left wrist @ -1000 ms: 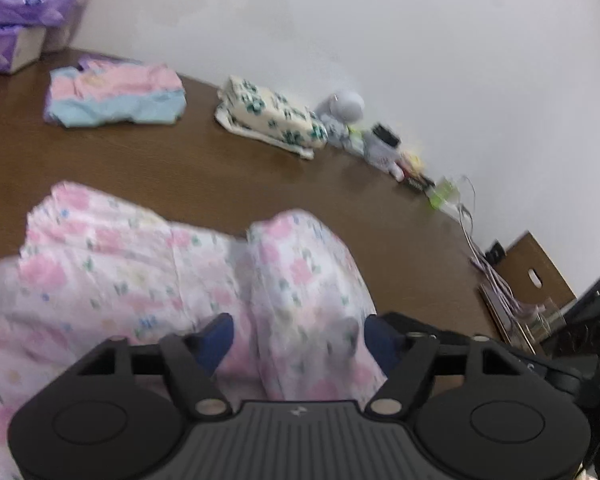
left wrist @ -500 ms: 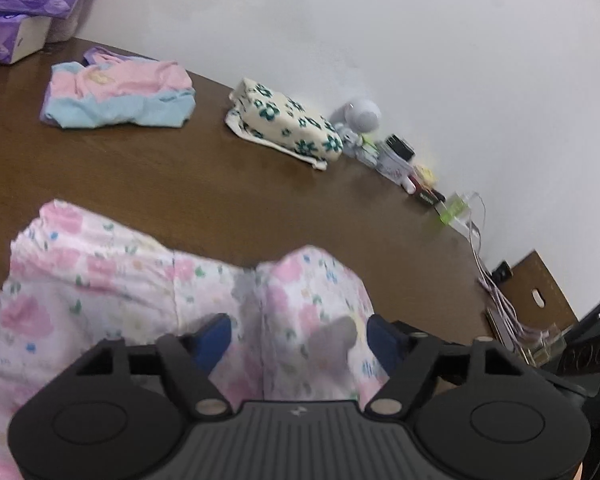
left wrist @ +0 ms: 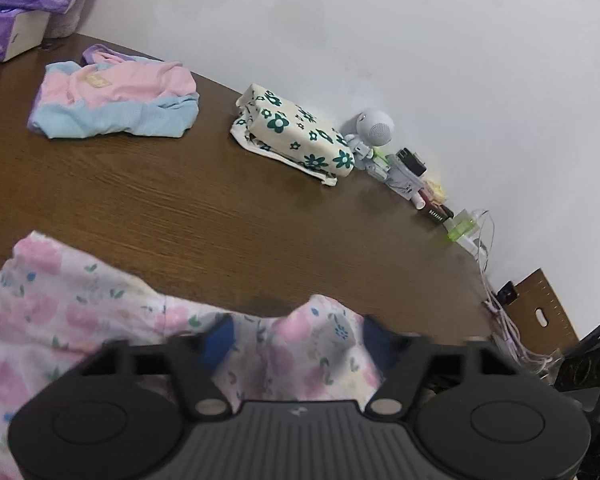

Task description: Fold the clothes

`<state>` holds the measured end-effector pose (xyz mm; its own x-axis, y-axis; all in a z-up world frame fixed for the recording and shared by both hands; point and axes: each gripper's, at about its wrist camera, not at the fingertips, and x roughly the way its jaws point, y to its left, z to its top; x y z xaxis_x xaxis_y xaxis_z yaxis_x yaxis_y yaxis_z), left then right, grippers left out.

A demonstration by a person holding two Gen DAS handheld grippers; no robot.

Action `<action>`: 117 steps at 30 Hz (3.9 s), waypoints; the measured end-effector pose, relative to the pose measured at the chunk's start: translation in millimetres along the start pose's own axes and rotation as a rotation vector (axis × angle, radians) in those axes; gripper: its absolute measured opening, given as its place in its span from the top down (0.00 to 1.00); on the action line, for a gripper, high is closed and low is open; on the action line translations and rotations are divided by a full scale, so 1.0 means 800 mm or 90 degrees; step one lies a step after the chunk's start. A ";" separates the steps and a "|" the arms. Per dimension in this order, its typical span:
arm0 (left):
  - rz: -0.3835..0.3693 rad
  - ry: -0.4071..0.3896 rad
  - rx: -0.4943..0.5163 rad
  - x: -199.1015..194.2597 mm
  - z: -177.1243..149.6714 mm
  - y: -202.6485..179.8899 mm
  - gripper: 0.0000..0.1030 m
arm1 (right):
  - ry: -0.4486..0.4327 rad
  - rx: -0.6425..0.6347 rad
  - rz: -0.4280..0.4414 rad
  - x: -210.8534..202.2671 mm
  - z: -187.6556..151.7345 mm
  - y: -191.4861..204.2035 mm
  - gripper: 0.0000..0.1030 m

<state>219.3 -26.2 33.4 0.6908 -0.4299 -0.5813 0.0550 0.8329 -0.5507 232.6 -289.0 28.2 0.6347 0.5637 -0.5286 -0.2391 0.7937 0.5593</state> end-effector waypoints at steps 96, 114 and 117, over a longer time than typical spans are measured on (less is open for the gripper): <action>-0.018 0.010 0.130 -0.094 -0.104 -0.031 0.41 | -0.030 -0.031 -0.024 -0.112 -0.109 0.018 0.63; -0.009 0.005 0.124 -0.097 -0.117 -0.023 0.71 | 0.003 -0.045 -0.023 -0.105 -0.122 0.027 0.78; -0.012 0.004 0.112 -0.098 -0.112 -0.022 0.62 | 0.002 -0.053 -0.022 -0.109 -0.116 0.028 0.71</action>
<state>99.5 -38.3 35.2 0.6845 -0.4470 -0.5759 0.1928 0.8729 -0.4482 103.7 -299.5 27.5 0.6411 0.5365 -0.5488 -0.2774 0.8287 0.4862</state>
